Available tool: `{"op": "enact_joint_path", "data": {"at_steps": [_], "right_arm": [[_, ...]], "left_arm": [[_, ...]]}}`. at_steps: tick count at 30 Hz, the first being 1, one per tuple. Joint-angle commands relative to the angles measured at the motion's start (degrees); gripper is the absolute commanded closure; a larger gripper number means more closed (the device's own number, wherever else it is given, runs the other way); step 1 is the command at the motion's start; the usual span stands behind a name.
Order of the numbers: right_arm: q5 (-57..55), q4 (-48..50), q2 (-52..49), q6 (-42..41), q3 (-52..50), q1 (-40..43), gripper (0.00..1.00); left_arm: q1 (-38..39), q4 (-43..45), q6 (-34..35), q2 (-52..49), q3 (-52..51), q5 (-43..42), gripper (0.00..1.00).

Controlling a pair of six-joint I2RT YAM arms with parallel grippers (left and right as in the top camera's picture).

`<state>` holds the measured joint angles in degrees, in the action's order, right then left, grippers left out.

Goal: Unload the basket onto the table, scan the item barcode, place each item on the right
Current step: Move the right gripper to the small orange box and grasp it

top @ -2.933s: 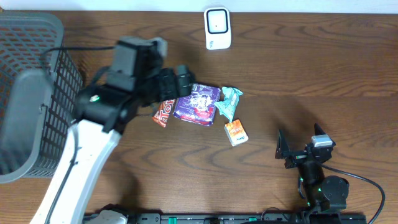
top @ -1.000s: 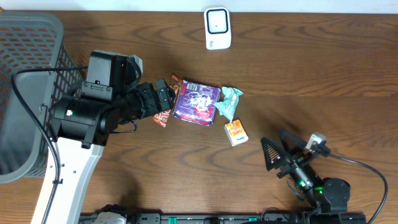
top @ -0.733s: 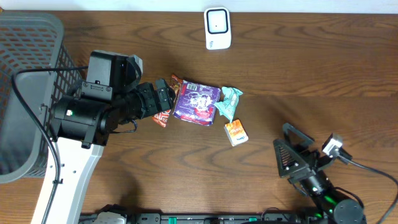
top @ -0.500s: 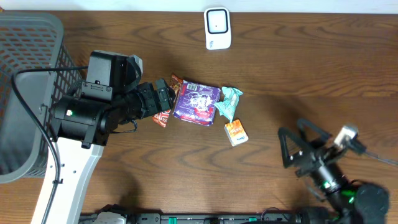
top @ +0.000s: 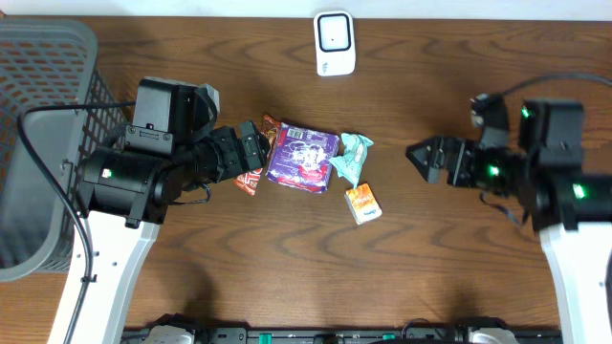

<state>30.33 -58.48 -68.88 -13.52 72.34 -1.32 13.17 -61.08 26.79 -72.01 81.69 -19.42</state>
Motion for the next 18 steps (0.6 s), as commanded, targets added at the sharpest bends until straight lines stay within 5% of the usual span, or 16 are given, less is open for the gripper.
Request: {"op": "enact_joint_path", "data": {"at_steps": [1,4,13,18], "right_arm": [[9.6,-0.2,-5.5,3.6,1.7,-0.7,0.06],[8.7,-1.9,-9.9,9.2,1.7,-4.2,0.32],[-27.5,-5.3,-22.6,0.7,1.5,-24.5,0.34],[-39.6,-3.7,-29.7,-7.7,1.5,-32.6,0.5]], "left_arm": [[-0.2,0.0,-0.3,-0.2,0.7,-0.4,0.02],[-0.2,0.0,-0.3,-0.2,0.7,-0.4,0.02],[-0.2,0.0,-0.3,-0.2,0.7,-0.5,0.02],[-0.2,0.0,-0.3,-0.2,0.7,-0.4,0.02]]}}
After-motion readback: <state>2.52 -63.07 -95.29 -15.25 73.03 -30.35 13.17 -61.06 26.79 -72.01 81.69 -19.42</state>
